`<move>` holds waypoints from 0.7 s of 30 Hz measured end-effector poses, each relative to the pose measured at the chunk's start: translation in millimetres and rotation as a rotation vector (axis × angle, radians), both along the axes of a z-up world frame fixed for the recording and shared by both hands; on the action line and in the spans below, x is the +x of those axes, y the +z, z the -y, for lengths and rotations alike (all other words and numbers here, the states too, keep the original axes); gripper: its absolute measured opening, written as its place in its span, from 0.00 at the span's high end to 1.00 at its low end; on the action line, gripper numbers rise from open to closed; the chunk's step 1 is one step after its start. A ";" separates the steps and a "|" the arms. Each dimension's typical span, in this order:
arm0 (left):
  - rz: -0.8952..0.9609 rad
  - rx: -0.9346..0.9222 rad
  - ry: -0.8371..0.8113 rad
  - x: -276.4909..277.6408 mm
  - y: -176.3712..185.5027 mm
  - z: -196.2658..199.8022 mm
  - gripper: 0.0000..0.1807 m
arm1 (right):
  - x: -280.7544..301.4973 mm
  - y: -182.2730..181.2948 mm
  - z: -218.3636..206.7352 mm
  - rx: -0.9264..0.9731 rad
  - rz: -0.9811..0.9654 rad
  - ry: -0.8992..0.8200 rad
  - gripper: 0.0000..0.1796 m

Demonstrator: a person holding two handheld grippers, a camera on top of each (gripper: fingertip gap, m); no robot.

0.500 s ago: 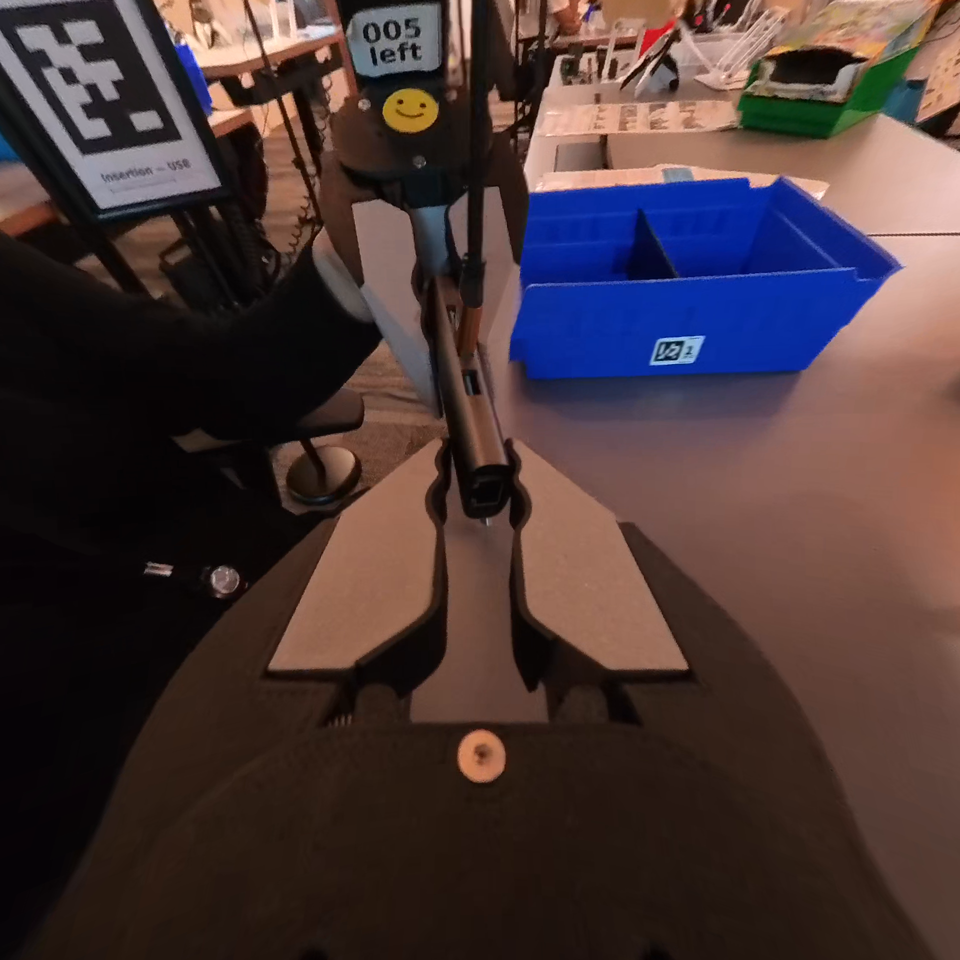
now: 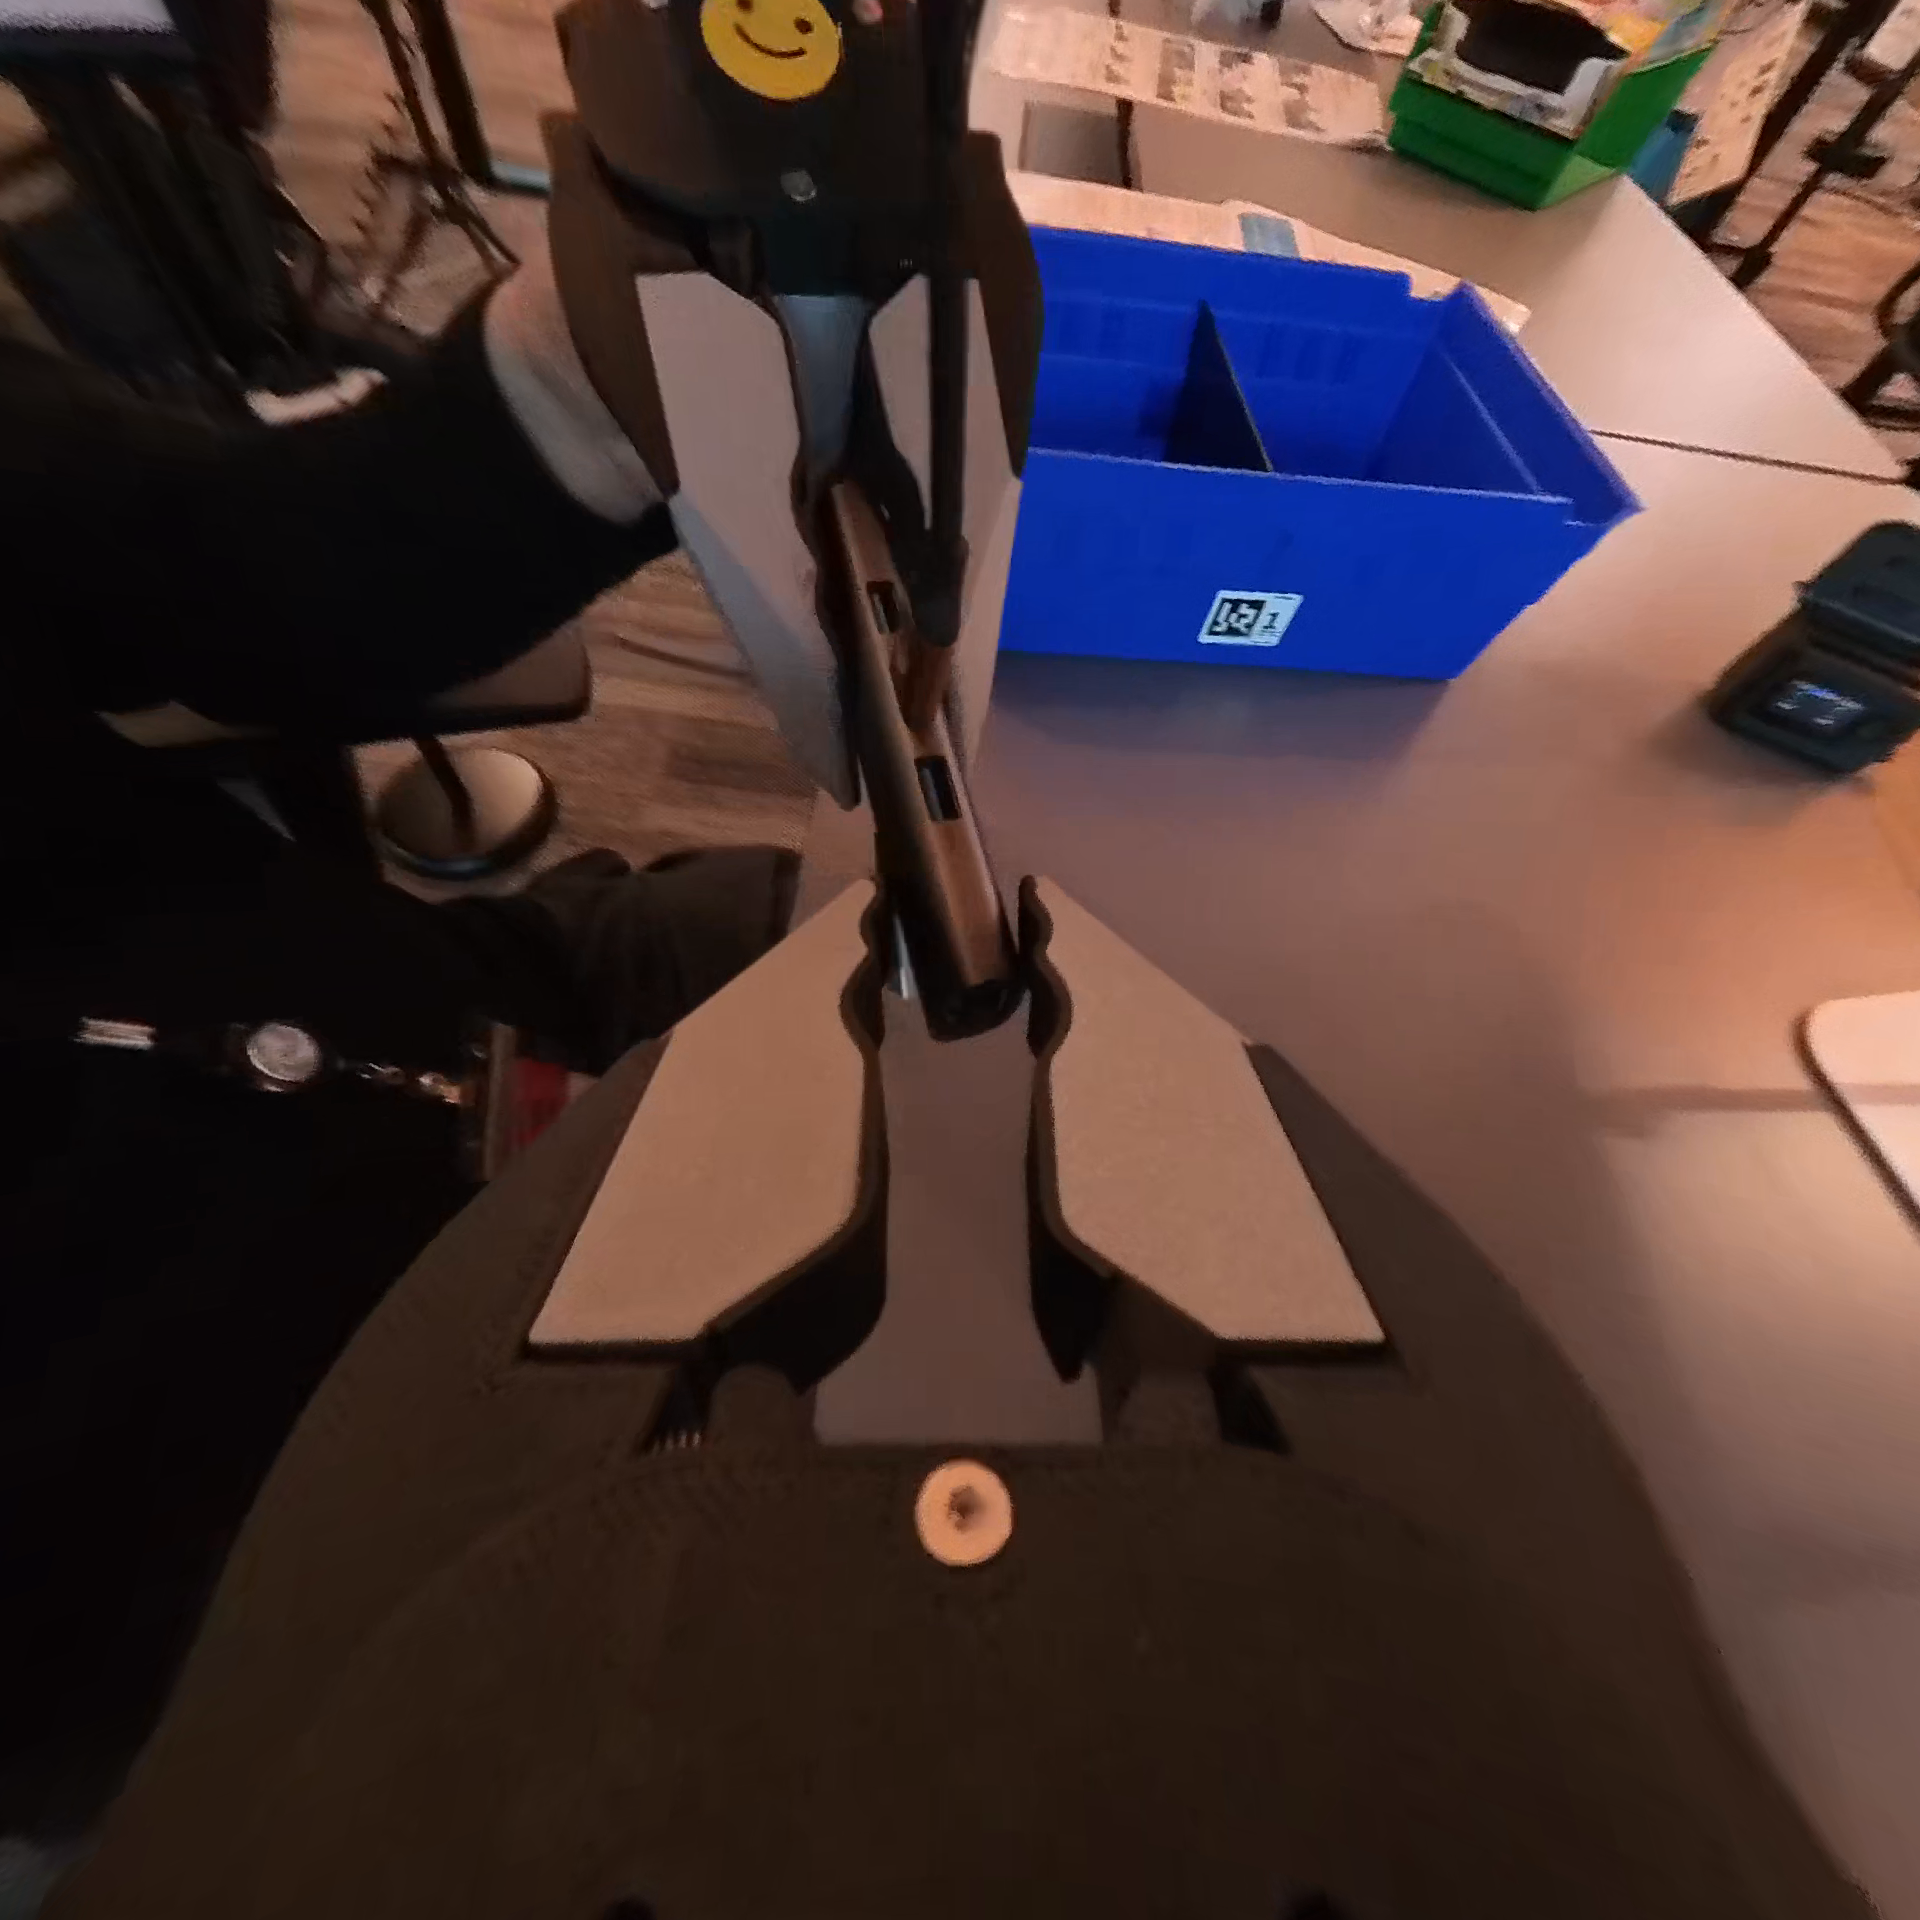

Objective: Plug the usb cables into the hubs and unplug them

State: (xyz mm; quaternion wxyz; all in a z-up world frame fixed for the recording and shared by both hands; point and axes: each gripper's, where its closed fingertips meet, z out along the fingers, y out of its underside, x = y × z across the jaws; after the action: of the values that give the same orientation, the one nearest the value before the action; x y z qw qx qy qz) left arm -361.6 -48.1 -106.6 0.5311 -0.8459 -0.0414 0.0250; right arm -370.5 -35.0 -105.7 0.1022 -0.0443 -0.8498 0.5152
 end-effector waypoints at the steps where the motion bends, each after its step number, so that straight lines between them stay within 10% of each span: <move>1: 0.012 0.002 -0.002 -0.1 -0.5 -0.4 0.92 | 0.0 1.9 -1.5 0.013 -0.028 -0.012 0.88; 21: 0.063 -0.010 -0.043 8.0 -4.4 -4.8 0.92 | 11.3 22.9 19.5 -0.196 0.119 0.072 0.98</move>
State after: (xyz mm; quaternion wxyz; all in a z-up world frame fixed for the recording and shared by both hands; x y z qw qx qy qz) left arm -353.6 -43.3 -111.0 0.5257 -0.8496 -0.0399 -0.0127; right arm -359.2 -54.6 -82.7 0.0281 -0.0538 -0.8009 0.5958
